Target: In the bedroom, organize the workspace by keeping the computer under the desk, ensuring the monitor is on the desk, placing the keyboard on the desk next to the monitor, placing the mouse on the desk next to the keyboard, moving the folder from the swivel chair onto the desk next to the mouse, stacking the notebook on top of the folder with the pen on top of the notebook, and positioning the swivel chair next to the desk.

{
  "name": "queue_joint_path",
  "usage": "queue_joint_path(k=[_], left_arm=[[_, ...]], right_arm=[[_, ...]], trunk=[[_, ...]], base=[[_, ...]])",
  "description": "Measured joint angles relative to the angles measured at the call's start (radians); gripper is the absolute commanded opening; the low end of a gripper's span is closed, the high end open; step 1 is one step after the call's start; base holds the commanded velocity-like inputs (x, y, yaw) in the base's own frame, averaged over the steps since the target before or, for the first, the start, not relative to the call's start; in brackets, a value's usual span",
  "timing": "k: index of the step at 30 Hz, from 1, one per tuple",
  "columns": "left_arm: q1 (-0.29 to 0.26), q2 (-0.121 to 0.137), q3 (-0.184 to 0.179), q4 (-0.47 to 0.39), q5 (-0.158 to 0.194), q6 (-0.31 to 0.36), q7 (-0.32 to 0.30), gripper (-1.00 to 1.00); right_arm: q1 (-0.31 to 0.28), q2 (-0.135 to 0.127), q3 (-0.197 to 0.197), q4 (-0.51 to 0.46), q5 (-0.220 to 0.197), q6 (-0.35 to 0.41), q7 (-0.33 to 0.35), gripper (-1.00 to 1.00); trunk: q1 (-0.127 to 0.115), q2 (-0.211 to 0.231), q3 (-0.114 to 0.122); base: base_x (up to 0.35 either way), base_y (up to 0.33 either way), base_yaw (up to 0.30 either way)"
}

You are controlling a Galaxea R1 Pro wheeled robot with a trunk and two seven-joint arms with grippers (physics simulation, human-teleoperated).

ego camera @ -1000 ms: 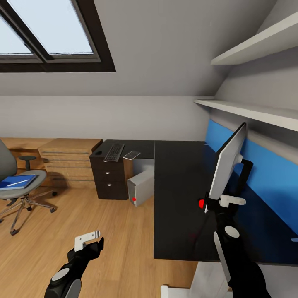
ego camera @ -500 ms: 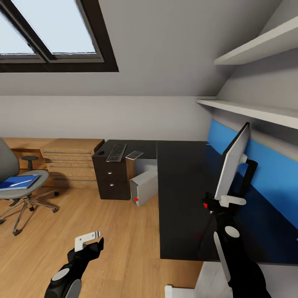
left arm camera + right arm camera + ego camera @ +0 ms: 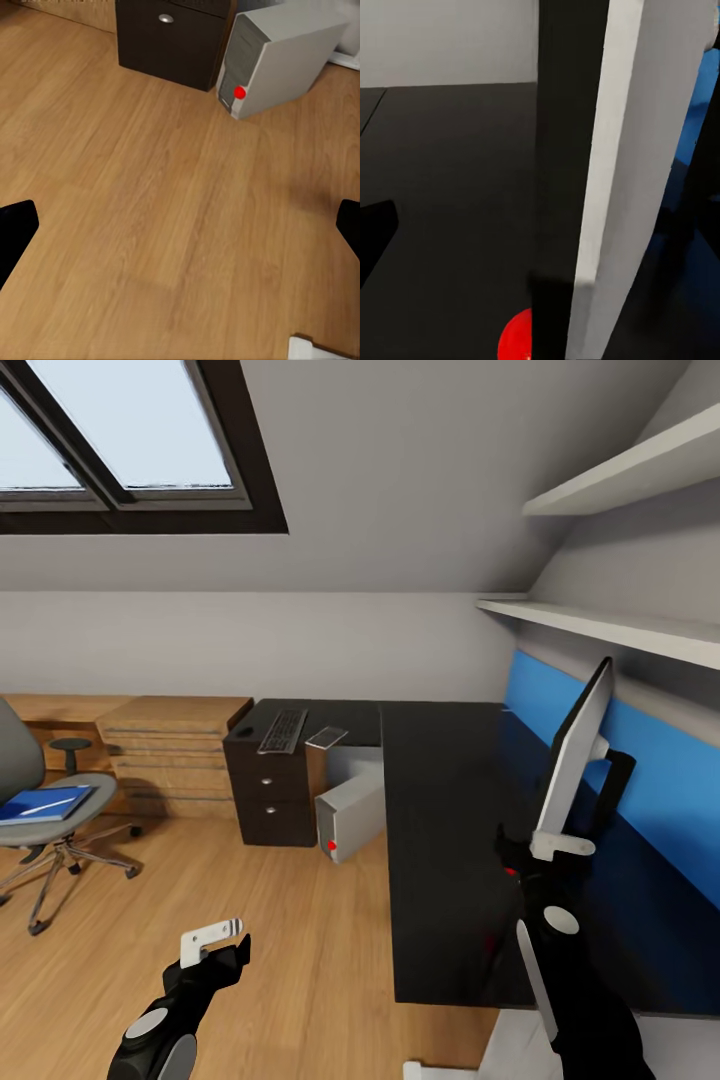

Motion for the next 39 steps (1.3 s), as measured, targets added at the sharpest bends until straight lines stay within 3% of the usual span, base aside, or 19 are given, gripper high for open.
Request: queue_joint_path(k=[19,25,39], left_arm=[[0.0,0.0,0.0,0.0,0.001,0.0,0.0,1.0],[0.0,0.0,0.0,0.0,0.001,0.0,0.0,1.0],[0.0,0.0,0.0,0.002,0.0,0.0,0.0,1.0]], right_arm=[[0.0,-0.002,-0.009,0.001,-0.001,0.003,-0.069,1.0],[0.0,-0.002,-0.008,0.015,-0.002,0.003,-0.134,1.0],[0.0,-0.004,-0.008,0.016,-0.002,0.004,-0.142,1.0]], trunk=[[0.0,0.0,0.0],[0.0,0.0,0.0],[0.0,0.0,0.0]], base=[[0.019,0.0,0.0],[0.0,0.0,0.0],[0.0,-0.092,0.0]])
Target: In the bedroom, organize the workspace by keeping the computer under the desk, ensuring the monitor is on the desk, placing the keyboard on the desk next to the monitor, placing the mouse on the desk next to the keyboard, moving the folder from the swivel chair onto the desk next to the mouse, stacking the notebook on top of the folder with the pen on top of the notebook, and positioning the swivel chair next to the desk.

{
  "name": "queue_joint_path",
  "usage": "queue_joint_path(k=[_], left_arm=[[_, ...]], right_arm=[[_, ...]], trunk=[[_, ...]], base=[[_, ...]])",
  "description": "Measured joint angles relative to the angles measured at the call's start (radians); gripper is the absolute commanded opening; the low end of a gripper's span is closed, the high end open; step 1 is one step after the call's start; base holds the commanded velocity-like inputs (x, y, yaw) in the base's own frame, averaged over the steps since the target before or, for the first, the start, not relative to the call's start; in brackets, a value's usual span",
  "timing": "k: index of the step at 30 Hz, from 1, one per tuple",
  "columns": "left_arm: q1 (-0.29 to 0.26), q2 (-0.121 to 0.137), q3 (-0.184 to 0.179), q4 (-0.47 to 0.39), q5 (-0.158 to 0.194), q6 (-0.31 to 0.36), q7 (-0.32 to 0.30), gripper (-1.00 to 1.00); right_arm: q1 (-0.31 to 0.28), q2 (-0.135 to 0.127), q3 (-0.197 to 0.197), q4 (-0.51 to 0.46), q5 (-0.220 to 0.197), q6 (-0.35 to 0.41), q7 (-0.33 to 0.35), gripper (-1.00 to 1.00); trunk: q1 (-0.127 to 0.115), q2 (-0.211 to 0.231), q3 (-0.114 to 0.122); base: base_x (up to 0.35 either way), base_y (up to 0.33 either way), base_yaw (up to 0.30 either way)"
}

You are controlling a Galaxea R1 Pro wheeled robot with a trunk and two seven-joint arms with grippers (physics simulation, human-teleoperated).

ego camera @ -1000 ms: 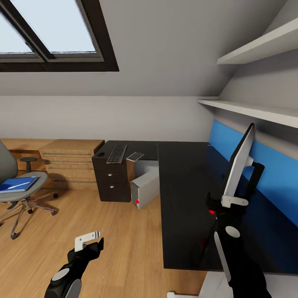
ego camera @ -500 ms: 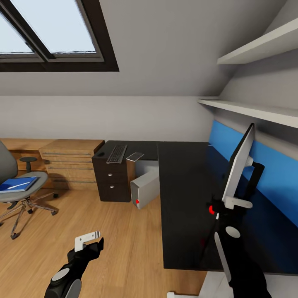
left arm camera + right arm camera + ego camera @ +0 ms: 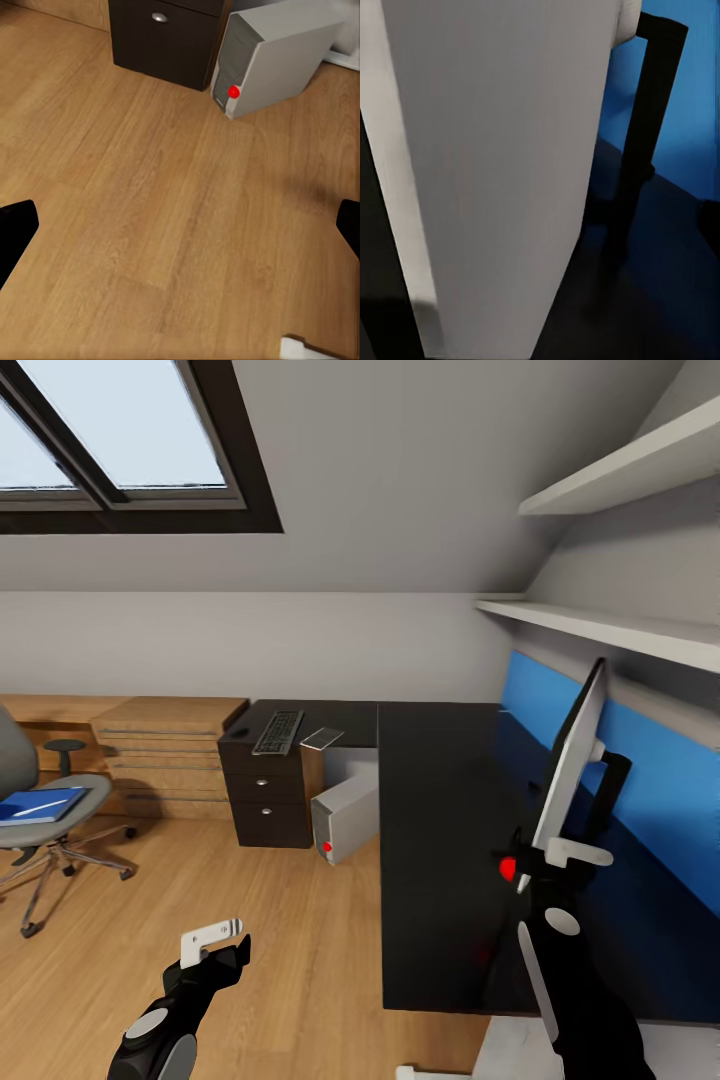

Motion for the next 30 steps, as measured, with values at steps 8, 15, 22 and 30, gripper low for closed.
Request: queue_joint_path(k=[8,15,22,30], left_arm=[[0.0,0.0,0.0,0.0,-0.001,0.0,0.0,1.0],[0.0,0.0,0.0,0.0,0.0,0.0,0.0,1.0],[0.0,0.0,0.0,0.0,0.0,0.0,0.0,1.0],[0.0,0.0,0.0,0.0,0.0,0.001,0.0,1.0]], right_arm=[[0.0,0.0,0.0,0.0,0.001,0.0,0.0,1.0],[0.0,0.0,0.0,0.0,0.001,0.0,0.0,1.0],[0.0,0.0,0.001,0.0,0.0,0.0,-0.001,1.0],[0.0,0.0,0.003,-0.002,0.0,-0.003,0.001,1.0]], trunk=[[0.0,0.0,0.0],[0.0,0.0,0.0],[0.0,0.0,0.0],[0.0,0.0,0.0]], base=[[0.0,-0.291,0.0],[0.0,-0.26,0.0],[-0.044,-0.038,0.0],[-0.221,-0.159,0.0]])
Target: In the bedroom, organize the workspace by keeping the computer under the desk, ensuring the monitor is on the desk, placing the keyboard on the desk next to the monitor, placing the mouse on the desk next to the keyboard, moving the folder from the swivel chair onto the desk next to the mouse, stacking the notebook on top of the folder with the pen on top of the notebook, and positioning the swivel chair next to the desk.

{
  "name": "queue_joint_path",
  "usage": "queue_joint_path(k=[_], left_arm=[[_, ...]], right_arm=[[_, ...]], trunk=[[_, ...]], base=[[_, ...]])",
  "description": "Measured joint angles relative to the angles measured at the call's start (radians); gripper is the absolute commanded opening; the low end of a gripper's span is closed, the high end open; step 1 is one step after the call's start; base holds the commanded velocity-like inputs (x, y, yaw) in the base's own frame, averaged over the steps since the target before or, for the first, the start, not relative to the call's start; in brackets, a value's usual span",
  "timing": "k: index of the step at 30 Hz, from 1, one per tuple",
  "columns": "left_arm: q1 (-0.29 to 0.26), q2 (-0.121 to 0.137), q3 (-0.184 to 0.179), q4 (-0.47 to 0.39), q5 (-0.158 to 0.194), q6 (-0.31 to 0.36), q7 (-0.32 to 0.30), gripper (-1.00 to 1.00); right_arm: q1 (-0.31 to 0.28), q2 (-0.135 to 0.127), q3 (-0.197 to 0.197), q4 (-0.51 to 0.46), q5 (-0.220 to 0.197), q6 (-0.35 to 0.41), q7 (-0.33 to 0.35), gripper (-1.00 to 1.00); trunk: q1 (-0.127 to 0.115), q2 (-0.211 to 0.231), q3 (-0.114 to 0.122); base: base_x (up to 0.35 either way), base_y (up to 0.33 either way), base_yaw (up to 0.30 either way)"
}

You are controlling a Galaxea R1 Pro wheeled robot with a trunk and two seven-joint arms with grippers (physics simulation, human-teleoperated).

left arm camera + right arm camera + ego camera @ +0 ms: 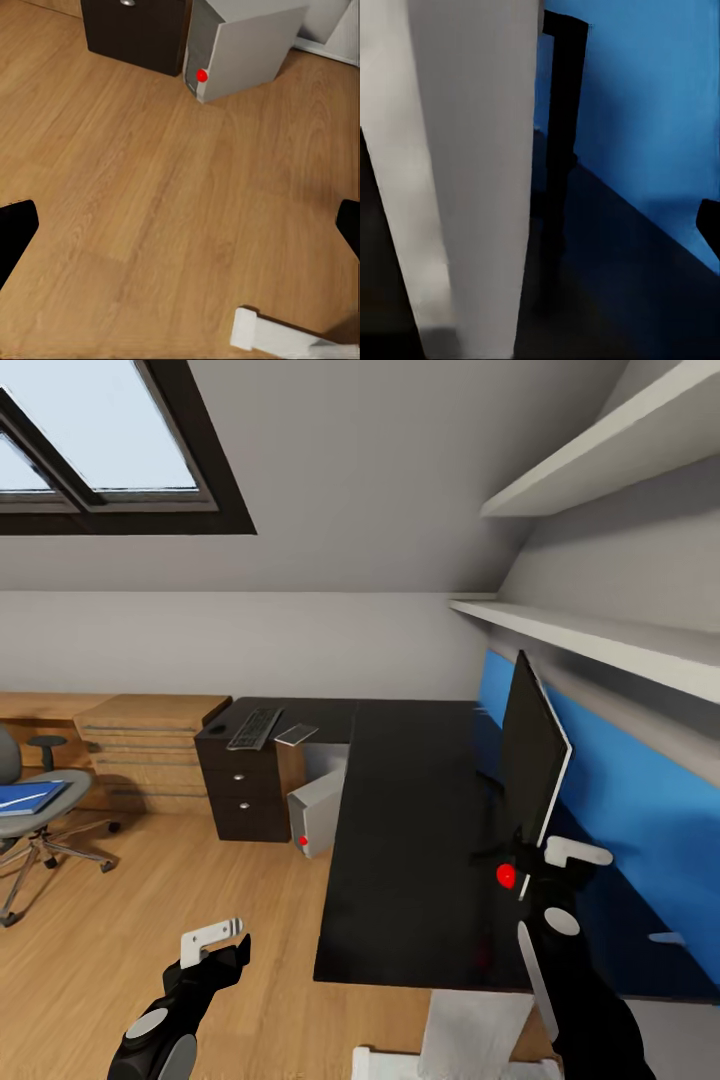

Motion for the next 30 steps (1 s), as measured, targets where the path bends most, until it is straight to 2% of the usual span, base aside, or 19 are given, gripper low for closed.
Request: queue_joint_path(k=[12,20,30], left_arm=[[0.0,0.0,0.0,0.0,0.001,0.001,0.0,1.0],[0.0,0.0,0.0,0.0,0.0,0.001,0.0,1.0],[0.0,0.0,0.0,0.0,0.0,0.001,0.0,1.0]], right_arm=[[0.0,0.0,0.001,-0.002,0.0,-0.001,0.001,1.0],[0.0,0.0,0.003,-0.004,0.0,-0.002,0.002,1.0],[0.0,0.003,0.003,-0.008,-0.005,-0.005,0.007,1.0]], trunk=[[0.0,0.0,0.0],[0.0,0.0,0.0],[0.0,0.0,0.0]], base=[[-0.18,-0.188,0.0],[-0.023,-0.022,0.0],[-0.168,-0.057,0.0]])
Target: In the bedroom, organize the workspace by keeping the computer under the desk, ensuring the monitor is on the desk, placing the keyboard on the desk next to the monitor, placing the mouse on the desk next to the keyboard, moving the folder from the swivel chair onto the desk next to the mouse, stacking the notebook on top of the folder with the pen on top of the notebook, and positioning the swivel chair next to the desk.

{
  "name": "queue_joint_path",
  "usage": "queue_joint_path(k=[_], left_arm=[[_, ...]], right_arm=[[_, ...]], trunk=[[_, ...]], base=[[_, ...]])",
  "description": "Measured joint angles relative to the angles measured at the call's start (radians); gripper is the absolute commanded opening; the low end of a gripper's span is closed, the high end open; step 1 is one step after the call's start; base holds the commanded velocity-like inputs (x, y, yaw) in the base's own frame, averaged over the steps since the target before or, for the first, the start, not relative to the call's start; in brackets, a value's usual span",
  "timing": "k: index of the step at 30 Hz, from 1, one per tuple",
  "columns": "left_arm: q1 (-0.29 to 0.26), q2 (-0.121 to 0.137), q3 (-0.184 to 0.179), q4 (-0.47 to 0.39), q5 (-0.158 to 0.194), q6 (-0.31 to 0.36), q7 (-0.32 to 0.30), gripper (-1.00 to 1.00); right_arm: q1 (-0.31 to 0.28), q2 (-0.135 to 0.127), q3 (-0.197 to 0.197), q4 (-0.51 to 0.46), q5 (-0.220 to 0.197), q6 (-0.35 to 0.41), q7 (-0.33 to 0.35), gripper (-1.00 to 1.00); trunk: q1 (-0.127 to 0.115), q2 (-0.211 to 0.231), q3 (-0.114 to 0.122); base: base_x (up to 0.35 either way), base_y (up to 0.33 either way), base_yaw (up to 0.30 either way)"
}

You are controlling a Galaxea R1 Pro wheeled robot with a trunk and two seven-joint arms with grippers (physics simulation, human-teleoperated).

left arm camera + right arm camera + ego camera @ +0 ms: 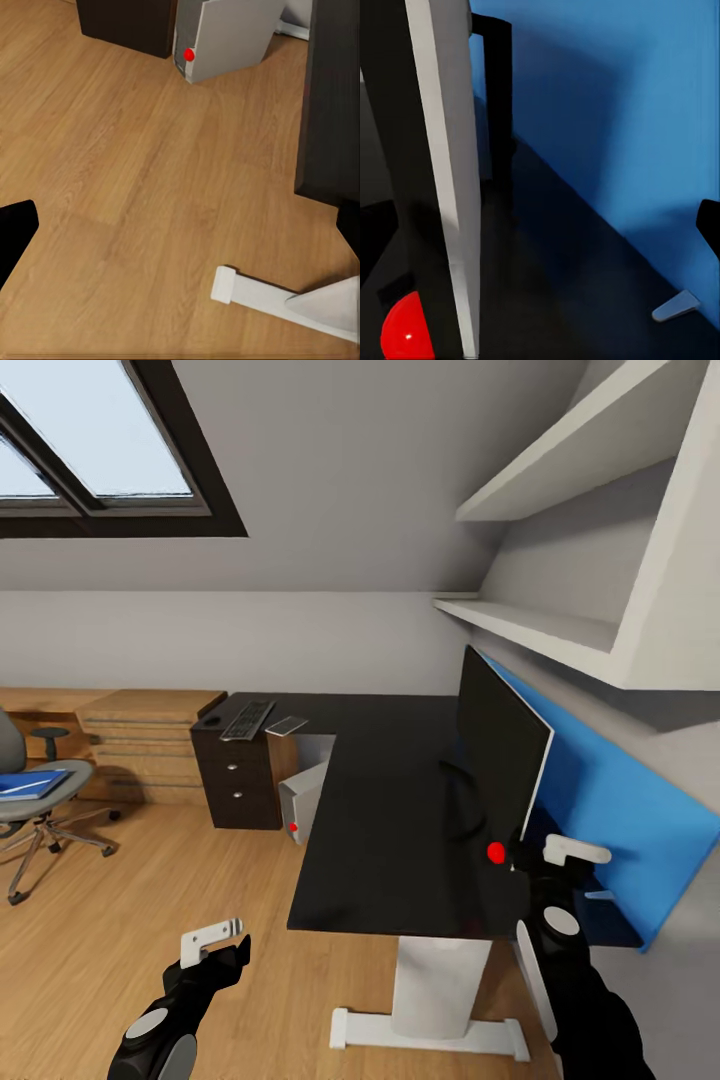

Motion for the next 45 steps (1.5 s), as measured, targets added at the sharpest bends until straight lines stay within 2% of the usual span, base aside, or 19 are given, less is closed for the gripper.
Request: queue_joint_path(k=[9,21,45], left_arm=[[0.0,0.0,0.001,-0.001,0.0,0.0,0.0,1.0],[0.0,0.0,0.001,-0.001,0.0,0.0,0.0,1.0],[0.0,0.0,0.001,-0.001,-0.001,-0.003,0.0,1.0]], right_arm=[[0.0,0.003,0.001,-0.002,-0.003,0.0,-0.001,1.0],[0.0,0.003,0.001,-0.003,-0.001,0.0,-0.001,1.0],[0.0,0.002,0.001,-0.003,0.0,0.0,-0.004,1.0]], trunk=[[0.0,0.0,0.0],[0.0,0.0,0.0],[0.0,0.0,0.0]], base=[[-0.007,0.001,0.0],[-0.094,0.127,0.0],[0.114,-0.022,0.0]])
